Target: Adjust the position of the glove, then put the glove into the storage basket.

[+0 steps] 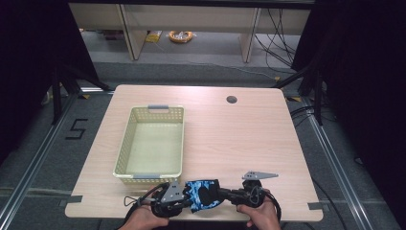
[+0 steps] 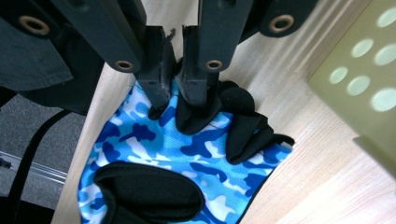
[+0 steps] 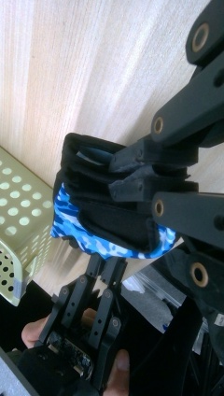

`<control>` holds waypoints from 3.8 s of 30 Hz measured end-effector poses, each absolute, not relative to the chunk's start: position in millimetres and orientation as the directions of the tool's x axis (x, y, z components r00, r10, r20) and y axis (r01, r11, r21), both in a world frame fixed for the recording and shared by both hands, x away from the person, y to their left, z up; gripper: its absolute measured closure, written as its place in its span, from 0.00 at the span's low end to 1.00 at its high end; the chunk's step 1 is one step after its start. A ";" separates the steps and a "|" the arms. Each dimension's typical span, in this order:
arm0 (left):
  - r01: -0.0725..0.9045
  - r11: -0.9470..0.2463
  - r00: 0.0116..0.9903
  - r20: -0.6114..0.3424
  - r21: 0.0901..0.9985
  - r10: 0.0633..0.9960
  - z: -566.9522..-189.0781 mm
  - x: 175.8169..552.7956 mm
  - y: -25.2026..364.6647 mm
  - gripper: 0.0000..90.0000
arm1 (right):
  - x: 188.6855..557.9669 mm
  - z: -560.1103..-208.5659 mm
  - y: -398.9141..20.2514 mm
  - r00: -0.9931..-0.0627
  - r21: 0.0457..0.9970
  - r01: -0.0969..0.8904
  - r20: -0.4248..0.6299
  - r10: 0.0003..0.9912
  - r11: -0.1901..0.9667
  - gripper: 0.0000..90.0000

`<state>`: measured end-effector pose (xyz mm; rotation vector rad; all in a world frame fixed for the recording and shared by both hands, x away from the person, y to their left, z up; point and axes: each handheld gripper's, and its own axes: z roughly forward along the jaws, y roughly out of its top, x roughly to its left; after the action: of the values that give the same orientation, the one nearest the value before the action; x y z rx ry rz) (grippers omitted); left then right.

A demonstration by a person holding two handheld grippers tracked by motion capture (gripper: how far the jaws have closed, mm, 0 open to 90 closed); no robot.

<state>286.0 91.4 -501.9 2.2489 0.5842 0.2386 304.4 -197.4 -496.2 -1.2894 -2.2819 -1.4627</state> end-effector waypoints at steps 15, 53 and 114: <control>0.303 -0.555 0.880 -0.003 0.775 0.475 -491.1 287.2 93.9 0.93 | 299.2 -478.7 -198.7 -0.642 0.709 0.694 0.526 0.558 0.129 0.96; 0.373 -0.367 0.764 -0.058 0.853 0.642 -405.4 336.0 177.3 0.91 | 375.6 -329.3 -95.2 -0.800 0.779 0.539 0.356 0.482 0.319 0.96; 0.494 -0.372 0.732 -0.145 0.786 0.666 -471.8 238.6 210.7 0.42 | 419.3 -430.7 6.5 -0.657 0.613 0.725 0.478 0.583 0.314 0.95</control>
<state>238.6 210.7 -471.8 2.0469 0.8779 0.2459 419.3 6.5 -430.7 -1.2100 -2.4057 -1.2607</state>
